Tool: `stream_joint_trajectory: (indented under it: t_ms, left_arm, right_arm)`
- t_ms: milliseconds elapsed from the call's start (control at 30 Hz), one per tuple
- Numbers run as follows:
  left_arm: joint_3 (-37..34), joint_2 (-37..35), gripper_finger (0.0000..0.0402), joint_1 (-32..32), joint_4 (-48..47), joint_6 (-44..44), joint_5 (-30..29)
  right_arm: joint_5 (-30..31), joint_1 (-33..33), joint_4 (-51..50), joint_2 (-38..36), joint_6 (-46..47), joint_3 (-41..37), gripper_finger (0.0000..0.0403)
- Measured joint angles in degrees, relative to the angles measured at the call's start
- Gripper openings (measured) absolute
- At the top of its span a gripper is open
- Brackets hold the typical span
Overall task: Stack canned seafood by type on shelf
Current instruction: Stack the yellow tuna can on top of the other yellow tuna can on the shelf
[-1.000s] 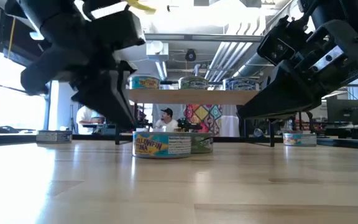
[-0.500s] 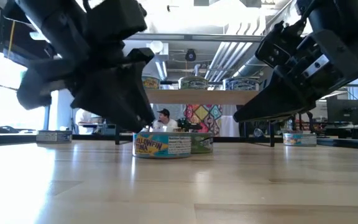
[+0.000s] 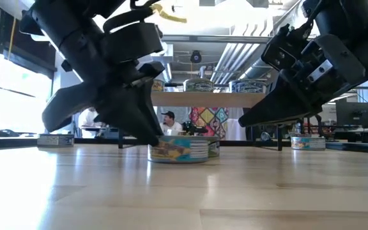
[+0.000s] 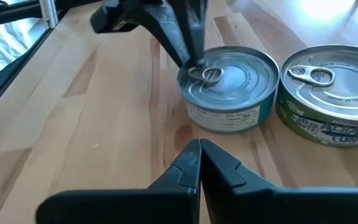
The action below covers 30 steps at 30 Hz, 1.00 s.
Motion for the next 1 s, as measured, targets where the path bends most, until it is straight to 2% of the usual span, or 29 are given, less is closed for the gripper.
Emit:
stream_joint_trajectory:
  t_ms: [100, 467, 867, 1000]
  left_arm:
    - [0.02, 0.32, 0.0008, -0.45, 1.12, -2.33, -0.3]
    - [3.1, -3.89, 0.0001, -6.47, -3.91, -6.42, -5.03]
    - [13.55, -4.14, 0.0, -9.2, -18.23, -6.94, -15.66]
    - [17.19, -4.48, 0.0, -9.43, -23.84, -9.67, -19.21]
  right_arm:
    - [0.75, 0.01, 0.05, -0.02, 0.0, 0.0, 0.0]
    - [0.87, 0.02, 0.06, -0.02, -0.3, 0.0, 0.0]
    - [2.04, 0.02, -1.05, -0.02, -0.42, 0.0, 0.0]
    - [2.04, 0.02, -1.2, -0.02, -0.42, 0.0, 0.0]
